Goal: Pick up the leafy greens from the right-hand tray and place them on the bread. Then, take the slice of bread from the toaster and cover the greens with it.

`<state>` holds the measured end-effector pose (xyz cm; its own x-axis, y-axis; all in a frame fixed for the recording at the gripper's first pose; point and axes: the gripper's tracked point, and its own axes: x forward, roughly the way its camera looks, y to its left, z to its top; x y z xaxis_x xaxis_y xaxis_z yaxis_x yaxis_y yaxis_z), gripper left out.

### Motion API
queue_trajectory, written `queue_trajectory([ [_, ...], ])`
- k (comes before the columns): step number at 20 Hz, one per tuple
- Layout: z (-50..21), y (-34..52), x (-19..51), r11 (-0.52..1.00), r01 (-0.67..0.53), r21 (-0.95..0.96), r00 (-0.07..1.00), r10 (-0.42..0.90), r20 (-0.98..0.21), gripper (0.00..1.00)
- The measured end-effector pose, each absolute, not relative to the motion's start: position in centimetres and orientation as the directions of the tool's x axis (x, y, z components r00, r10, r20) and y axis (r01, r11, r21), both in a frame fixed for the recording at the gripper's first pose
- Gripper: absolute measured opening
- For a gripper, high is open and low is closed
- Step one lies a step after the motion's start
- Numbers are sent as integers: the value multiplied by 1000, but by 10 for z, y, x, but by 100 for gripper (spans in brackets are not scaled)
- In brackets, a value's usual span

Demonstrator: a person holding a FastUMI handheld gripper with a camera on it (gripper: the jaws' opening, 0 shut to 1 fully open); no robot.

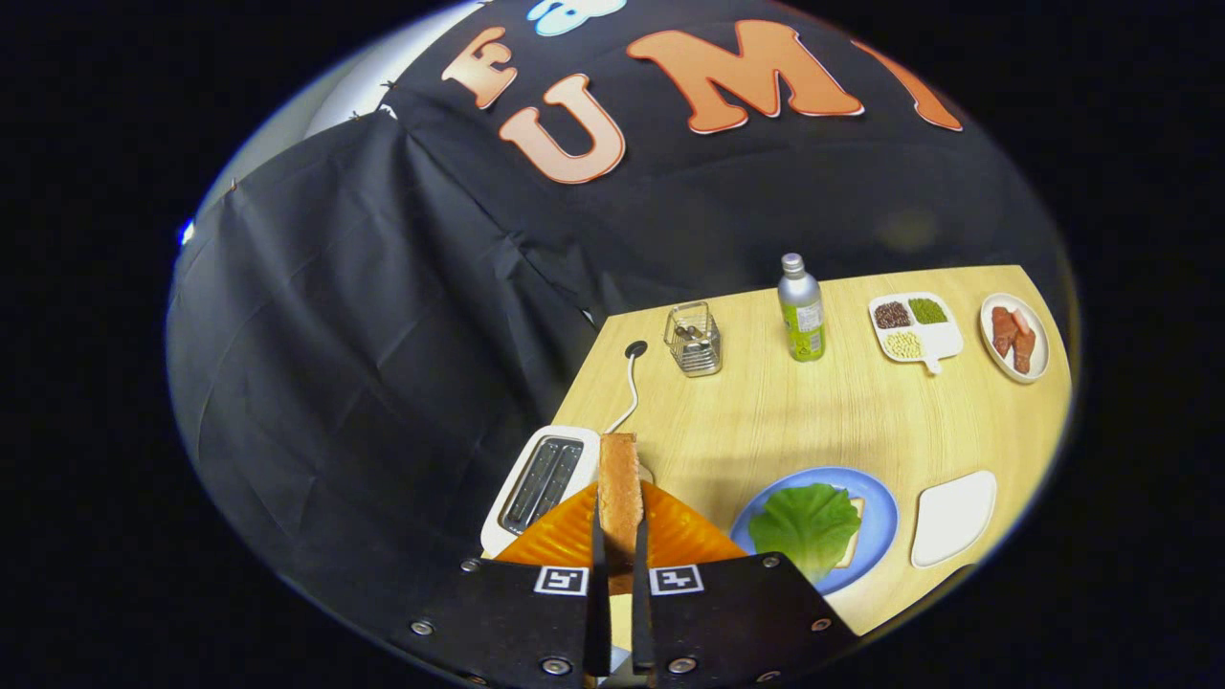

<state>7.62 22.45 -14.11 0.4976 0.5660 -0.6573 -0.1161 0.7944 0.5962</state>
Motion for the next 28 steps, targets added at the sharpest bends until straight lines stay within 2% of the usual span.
queue_trajectory([
  [12, -216, 173, 56, 697, -1, 717, 475, 631, -613, 9],
  [28, -275, 147, 40, 515, 74, 854, 556, 690, -464, 9],
])
